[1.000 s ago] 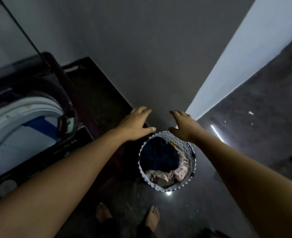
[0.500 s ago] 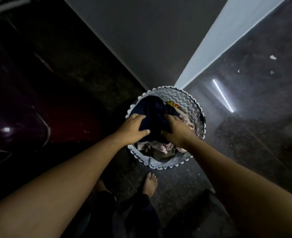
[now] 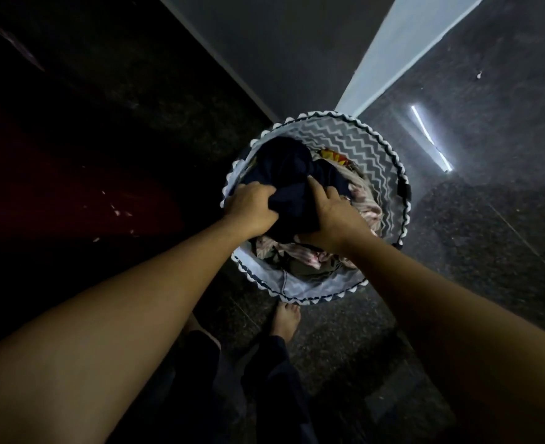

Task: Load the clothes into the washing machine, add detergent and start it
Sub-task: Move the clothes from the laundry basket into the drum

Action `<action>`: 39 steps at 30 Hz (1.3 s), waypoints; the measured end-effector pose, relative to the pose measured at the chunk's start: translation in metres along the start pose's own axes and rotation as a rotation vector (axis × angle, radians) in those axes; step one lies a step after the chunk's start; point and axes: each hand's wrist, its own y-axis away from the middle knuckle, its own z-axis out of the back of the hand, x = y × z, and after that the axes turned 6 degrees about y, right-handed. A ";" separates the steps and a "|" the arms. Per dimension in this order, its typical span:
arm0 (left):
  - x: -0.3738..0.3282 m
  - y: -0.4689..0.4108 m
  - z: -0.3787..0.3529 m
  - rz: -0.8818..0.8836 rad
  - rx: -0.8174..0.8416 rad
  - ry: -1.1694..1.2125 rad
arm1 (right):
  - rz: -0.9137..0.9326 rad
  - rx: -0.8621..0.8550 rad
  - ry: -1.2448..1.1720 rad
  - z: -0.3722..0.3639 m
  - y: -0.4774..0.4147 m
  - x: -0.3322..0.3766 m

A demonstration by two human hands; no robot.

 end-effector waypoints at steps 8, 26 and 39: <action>-0.022 0.044 0.044 -0.030 0.097 0.839 | -0.125 -0.253 -0.941 0.067 0.033 0.023; -0.161 0.202 0.186 -0.112 -0.083 1.228 | 0.267 -0.390 -0.428 0.233 0.247 0.037; -0.250 0.352 0.350 -0.470 -0.008 1.315 | 0.060 -0.330 -0.842 0.273 0.259 0.089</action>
